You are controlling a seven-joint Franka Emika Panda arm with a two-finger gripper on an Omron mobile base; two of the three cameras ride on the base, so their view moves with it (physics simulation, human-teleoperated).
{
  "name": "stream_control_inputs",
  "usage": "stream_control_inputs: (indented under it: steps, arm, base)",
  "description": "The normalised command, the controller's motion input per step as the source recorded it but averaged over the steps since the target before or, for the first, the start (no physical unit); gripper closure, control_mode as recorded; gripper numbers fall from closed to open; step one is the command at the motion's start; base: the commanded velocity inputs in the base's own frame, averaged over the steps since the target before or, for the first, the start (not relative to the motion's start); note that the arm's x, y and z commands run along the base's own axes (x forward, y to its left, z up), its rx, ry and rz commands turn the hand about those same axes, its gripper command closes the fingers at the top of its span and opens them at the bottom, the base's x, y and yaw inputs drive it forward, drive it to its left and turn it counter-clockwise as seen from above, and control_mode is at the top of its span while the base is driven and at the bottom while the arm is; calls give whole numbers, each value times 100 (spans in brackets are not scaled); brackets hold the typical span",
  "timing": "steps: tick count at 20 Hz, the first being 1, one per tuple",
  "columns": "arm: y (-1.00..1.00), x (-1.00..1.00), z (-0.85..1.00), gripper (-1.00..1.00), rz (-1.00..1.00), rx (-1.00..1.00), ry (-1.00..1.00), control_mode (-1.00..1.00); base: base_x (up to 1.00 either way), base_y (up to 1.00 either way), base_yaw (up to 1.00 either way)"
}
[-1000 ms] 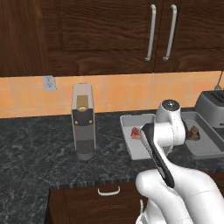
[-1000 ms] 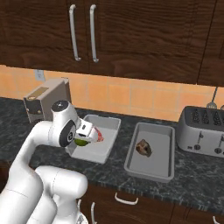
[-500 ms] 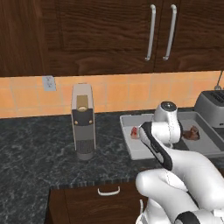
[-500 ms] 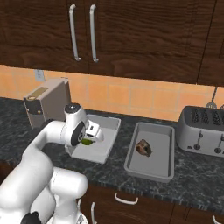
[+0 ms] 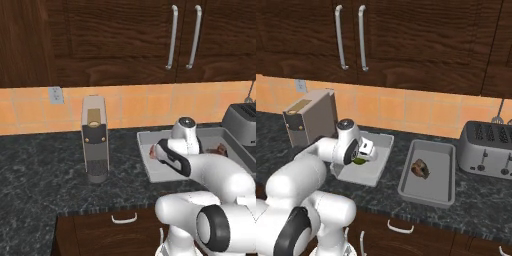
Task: Place one lime and one steak in each tupperware on the nearby counter, to pack two identical lunches.
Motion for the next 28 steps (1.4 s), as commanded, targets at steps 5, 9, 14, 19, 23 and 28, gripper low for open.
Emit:
stream_control_inputs:
  steps: [5, 9, 14, 19, 23, 28]
  arm:
    - [0, 20, -32, 100, 3, 0, 0, -100]
    - [0, 20, -21, -100, 1, 0, 0, -100]
    - [0, 25, 4, -100, 0, 0, 0, -100]
    - [0, 14, 13, -100, 0, 0, 0, -100]
    - [0, -3, 16, -100, 0, 0, -1, -100]
    - [-22, -85, 73, -100, 0, 0, -20, -100]
  base:
    - [0, 0, 0]
    - [0, 0, 0]
    - [0, 0, 0]
    - [0, 0, 0]
    - [0, 0, 0]
    - [0, 0, 0]
